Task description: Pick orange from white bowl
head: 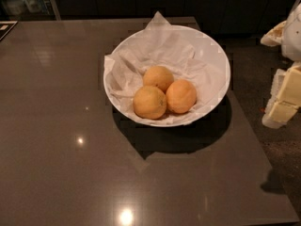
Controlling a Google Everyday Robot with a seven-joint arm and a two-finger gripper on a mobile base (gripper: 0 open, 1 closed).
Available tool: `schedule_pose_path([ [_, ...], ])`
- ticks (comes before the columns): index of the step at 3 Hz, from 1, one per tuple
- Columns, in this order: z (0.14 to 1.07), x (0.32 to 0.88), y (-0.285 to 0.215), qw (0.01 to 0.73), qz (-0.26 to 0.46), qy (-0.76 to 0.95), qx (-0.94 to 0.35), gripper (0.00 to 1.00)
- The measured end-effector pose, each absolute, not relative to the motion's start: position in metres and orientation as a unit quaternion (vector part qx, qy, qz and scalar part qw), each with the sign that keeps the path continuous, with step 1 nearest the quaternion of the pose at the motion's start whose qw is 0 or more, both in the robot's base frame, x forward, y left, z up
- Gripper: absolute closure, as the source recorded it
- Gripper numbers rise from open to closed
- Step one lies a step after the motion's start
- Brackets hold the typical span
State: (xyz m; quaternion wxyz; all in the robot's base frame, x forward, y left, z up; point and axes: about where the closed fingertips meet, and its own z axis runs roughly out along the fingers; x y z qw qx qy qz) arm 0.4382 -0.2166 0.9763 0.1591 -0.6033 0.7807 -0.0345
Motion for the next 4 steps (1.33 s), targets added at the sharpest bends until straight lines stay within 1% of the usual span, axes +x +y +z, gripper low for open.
schedule_pose_path([
  [2,0.978,0.441,-0.217,0.162,-0.039,0.793,-0.587,0.0],
  [3,0.979,0.458,-0.216,0.141,-0.041,0.816,-0.559,0.0],
  [4,0.974,0.474,-0.204,0.119,-0.03,0.826,-0.55,0.0],
])
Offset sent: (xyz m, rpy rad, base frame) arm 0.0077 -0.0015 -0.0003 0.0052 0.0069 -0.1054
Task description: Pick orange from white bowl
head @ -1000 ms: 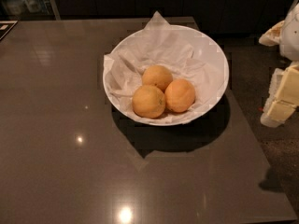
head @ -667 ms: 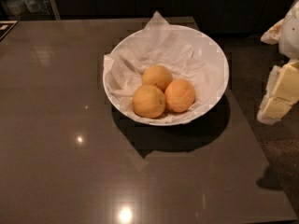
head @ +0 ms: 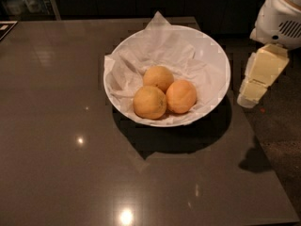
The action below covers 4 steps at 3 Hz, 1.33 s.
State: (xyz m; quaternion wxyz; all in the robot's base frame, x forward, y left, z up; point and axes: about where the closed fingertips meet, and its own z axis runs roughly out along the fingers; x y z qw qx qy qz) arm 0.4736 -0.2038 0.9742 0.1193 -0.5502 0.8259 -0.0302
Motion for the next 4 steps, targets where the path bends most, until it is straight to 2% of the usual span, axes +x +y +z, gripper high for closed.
schedule_pose_path([
  [4,0.945,0.502,-0.144,0.085,0.009,0.803,-0.59,0.18],
])
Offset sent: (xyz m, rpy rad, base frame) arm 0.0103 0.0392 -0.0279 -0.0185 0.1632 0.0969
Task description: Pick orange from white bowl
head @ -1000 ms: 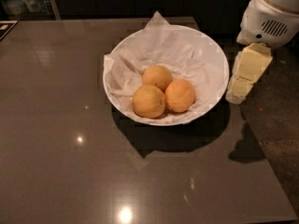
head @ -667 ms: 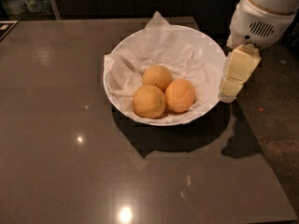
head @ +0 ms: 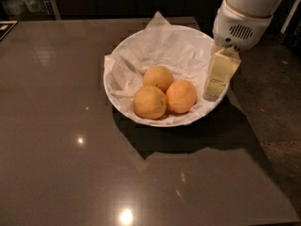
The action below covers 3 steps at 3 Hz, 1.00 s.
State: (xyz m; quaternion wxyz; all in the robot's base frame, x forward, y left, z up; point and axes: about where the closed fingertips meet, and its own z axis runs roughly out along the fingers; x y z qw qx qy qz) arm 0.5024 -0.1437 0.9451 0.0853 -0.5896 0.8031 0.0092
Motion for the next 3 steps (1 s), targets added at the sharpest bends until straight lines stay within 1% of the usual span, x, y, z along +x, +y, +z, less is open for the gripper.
schedule_pose_path([
  [1,0.936,0.507,-0.13,0.077,0.02,0.802,-0.592,0.16],
  [3,0.918,0.517,-0.113,0.058,0.035,0.806,-0.588,0.17],
])
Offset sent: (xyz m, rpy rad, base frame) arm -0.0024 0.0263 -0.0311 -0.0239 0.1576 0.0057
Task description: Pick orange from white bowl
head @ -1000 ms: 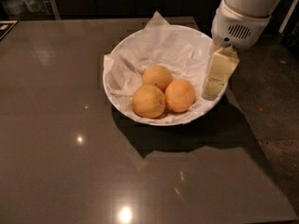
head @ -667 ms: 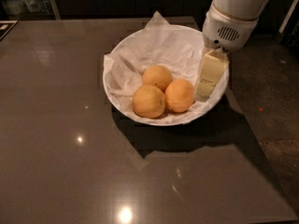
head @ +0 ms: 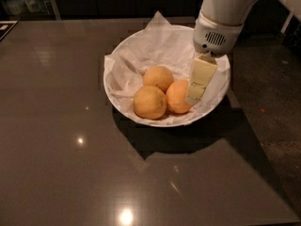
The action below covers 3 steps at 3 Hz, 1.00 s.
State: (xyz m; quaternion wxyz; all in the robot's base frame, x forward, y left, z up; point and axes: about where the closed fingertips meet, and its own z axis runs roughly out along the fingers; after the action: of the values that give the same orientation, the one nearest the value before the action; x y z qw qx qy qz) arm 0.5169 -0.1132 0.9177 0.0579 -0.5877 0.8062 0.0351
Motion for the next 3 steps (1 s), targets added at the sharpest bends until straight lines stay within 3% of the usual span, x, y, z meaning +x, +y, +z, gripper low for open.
schedule_pose_path([
  [1,0.9121,0.5179,-0.1072,0.051,0.039,0.806,-0.588,0.26],
  [3,0.9027,0.516,-0.0989,0.039,0.045,0.806,-0.588,0.24],
])
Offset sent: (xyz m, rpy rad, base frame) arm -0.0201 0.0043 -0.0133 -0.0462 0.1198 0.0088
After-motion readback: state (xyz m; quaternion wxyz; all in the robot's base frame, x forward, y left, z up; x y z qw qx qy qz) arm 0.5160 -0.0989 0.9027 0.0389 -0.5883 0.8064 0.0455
